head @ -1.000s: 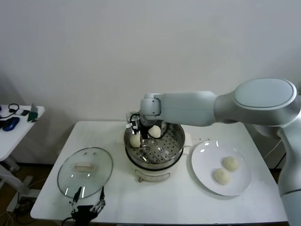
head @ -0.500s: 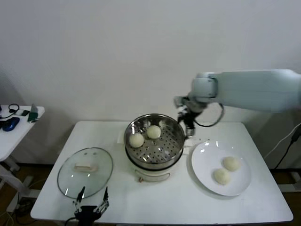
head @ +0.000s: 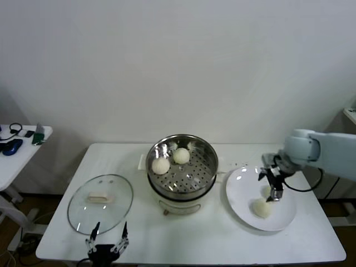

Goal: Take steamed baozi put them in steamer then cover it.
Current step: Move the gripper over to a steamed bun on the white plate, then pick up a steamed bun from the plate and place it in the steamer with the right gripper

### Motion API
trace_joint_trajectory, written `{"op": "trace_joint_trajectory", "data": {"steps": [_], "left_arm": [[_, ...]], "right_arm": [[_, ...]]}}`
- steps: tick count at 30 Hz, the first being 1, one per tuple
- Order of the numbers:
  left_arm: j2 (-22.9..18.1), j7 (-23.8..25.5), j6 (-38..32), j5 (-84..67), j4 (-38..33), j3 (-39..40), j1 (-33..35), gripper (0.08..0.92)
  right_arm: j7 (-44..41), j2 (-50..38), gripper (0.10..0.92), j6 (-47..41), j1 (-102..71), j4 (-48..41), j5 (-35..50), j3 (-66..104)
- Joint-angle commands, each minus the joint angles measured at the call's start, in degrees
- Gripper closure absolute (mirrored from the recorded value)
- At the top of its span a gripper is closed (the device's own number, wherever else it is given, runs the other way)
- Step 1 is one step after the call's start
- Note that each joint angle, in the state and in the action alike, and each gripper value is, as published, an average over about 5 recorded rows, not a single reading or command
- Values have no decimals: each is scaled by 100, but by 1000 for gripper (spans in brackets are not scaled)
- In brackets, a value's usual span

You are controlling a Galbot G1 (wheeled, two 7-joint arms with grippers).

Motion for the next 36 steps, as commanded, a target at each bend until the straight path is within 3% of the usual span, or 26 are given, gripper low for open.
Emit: {"op": "trace_joint_trajectory", "data": {"steps": [1,16,26,31,36], "left_arm": [[-25,0,2,17,25,-12,17,177],[-29,-14,-18,10,44,-54,57,177],[-29,-14,-15,30,22,-11,53,177],[-25,-18,-13,35,13,-9,60,177],[-27,-21,-5,81,10,4,63,177]], "right_arm": [[110,-304,203,7,-1781,-529,-763,1269],[272,217,206,-124,-2266,-883,-756,1671],[200,253,330,-77,-1996,-797,-1040,1535],[-95,283,351,336,-1218,-677,-1334,1192],[-599,725,355,1204,644,-598,-1258,351]]}}
